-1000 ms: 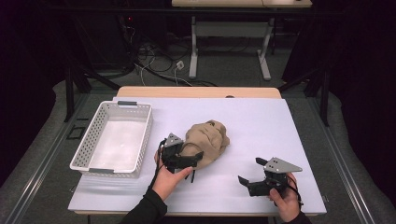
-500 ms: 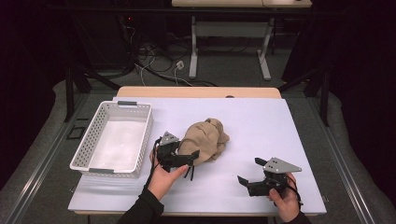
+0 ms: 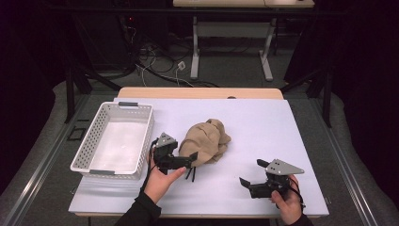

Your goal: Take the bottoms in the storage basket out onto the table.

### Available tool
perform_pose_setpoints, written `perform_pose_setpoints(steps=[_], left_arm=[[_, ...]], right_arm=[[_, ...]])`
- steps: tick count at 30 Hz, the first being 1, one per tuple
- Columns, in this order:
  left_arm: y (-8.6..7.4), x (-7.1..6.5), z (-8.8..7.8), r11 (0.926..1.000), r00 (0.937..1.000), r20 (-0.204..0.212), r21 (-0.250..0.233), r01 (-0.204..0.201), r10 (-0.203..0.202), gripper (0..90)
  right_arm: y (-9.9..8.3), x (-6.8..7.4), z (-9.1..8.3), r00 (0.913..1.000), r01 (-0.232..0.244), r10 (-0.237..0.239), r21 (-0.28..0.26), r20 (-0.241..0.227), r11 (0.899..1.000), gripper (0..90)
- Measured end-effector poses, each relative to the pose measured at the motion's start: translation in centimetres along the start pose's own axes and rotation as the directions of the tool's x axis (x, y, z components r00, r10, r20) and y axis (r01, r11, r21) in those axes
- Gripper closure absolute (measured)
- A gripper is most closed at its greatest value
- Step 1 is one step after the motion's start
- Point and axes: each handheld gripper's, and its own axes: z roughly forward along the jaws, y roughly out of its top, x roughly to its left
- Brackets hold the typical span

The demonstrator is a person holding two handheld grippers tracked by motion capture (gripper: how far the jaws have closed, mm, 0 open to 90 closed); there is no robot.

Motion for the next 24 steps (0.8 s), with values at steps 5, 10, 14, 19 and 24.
perform_pose_setpoints(steps=[5, 10, 14, 19, 24], left_arm=[[0.0, 0.1, -1.0, 0.9998, 0.9999, -0.001, -0.014, -0.011, 0.011, 4.3], [0.0, 0.3, -2.1, 0.999, 0.9999, 0.004, -0.043, -0.012, 0.012, 2.0], [0.1, 0.4, -3.2, 0.9973, 0.9996, 0.015, -0.07, -0.021, 0.022, 0.5], [0.2, 0.6, -4.6, 0.994, 0.9992, 0.021, -0.104, -0.033, 0.035, 0.5], [0.2, 1.0, -5.8, 0.9909, 0.9984, 0.03, -0.127, -0.044, 0.048, 0.5]], right_arm=[[0.0, 0.0, -0.1, 1.0, -0.001, 0.001, -0.004, 0.003, 1.0, 4.3], [0.0, 0.1, -0.1, 1.0, 0.0, 0.0, -0.007, 0.005, 1.0, 4.3], [0.0, 0.0, -0.1, 1.0, 0.0, 0.0, -0.008, 0.01, 1.0, 4.3], [0.0, 0.1, -0.1, 0.9999, -0.004, 0.005, -0.01, 0.013, 1.0, 4.3], [0.0, 0.1, -0.2, 0.9998, -0.005, 0.005, -0.01, 0.018, 1.0, 4.3]])
